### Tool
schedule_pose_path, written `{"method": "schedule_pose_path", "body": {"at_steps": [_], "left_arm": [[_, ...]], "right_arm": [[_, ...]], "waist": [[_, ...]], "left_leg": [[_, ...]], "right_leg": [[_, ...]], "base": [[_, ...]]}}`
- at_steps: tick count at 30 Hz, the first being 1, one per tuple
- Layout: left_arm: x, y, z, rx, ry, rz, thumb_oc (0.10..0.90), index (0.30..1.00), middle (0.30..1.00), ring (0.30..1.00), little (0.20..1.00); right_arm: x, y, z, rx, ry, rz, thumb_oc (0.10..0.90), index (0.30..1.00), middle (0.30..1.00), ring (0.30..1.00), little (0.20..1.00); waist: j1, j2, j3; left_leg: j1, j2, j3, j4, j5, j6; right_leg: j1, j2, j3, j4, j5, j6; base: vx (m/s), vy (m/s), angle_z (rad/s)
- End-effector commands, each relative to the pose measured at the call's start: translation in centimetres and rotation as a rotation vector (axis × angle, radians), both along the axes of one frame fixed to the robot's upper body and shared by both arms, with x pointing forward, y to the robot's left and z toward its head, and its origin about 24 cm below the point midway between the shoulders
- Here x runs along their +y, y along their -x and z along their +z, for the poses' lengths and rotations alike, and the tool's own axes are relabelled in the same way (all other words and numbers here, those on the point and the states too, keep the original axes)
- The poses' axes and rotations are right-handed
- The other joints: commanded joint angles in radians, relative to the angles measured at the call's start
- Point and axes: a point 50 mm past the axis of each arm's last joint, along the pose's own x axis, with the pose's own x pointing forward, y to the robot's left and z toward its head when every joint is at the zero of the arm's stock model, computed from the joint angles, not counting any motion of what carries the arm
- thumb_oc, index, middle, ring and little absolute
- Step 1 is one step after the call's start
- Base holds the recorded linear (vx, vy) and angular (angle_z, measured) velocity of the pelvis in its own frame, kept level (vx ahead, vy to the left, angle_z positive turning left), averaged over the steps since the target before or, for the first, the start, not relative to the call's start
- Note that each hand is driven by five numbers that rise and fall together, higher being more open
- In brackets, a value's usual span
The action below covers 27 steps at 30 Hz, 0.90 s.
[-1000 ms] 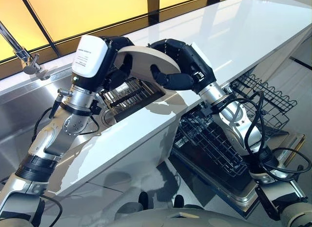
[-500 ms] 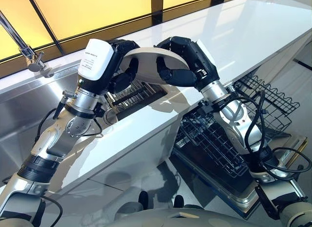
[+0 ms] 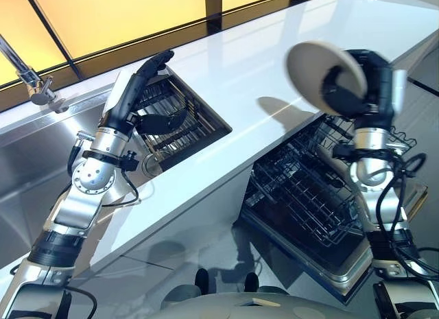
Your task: Pick up plates and place into dishwasher.
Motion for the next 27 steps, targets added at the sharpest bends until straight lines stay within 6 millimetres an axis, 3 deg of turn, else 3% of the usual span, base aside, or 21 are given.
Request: {"method": "schedule_pose_path", "body": {"at_steps": [1, 4, 6, 9, 16, 27], "left_arm": [[1.7, 0.5, 4.3, -0.183, 0.029, 0.02, 0.8, 0.9, 0.9, 0.9, 0.9], [2.8, 0.6, 3.7, -0.158, 0.039, 0.065, 0.8, 0.9, 0.9, 0.9, 0.9], [3.4, 0.4, 3.1, -0.135, 0.052, 0.098, 0.8, 0.9, 0.9, 0.9, 0.9], [3.9, 0.4, 2.3, -0.108, 0.062, 0.142, 0.8, 0.9, 0.9, 0.9, 0.9], [5.0, 0.7, -0.1, -0.036, 0.116, 0.219, 0.8, 0.9, 0.9, 0.9, 0.9], [5.3, 1.4, -2.5, 0.033, 0.252, 0.225, 0.8, 0.9, 0.9, 0.9, 0.9]], "right_arm": [[-1.3, 2.3, 5.7, -0.357, 0.092, -0.102, 0.1, 0.3, 0.3, 0.3, 0.2], [-3.6, 3.5, 5.0, -0.388, 0.013, -0.247, 0.1, 0.3, 0.3, 0.3, 0.2], [-5.1, 3.6, 3.8, -0.309, -0.001, -0.335, 0.1, 0.3, 0.3, 0.3, 0.2], [-5.8, 3.5, 1.6, -0.178, -0.032, -0.326, 0.1, 0.3, 0.3, 0.3, 0.2], [-4.8, 2.9, -3.6, 0.067, -0.05, -0.241, 0.1, 0.3, 0.3, 0.3, 0.2], [-2.3, 1.9, -7.3, 0.206, -0.058, -0.14, 0.1, 0.3, 0.3, 0.3, 0.2]], "waist": [[-0.023, 0.012, -0.08], [-0.031, 0.016, -0.077], [-0.036, 0.019, -0.075], [-0.04, 0.022, -0.07], [-0.046, 0.027, -0.057], [-0.031, 0.033, -0.023]], "left_leg": [[0.061, -0.051, 0.065, 0.005, -0.143, 0.034], [0.064, -0.05, 0.071, 0.005, -0.146, 0.035], [0.065, -0.05, 0.074, 0.005, -0.147, 0.033], [0.065, -0.051, 0.075, 0.005, -0.146, 0.036], [0.065, -0.053, 0.076, 0.005, -0.142, 0.041], [0.06, -0.056, 0.074, 0.005, -0.14, 0.041]], "right_leg": [[0.023, 0.069, 0.0, 0.062, -0.104, 0.022], [0.02, 0.07, 0.006, 0.064, -0.104, 0.024], [0.019, 0.07, 0.009, 0.063, -0.102, 0.026], [0.018, 0.069, 0.014, 0.058, -0.098, 0.027], [0.015, 0.065, 0.017, 0.054, -0.091, 0.027], [0.004, 0.058, -0.004, 0.072, -0.1, 0.024]], "base": [[0.01, 0.003, -0.13], [0.02, 0.01, -0.09], [0.02, 0.012, -0.12], [0.01, 0.008, -0.12], [0.02, -0.007, -0.05], [0.0, 0.0, 0.0]]}}
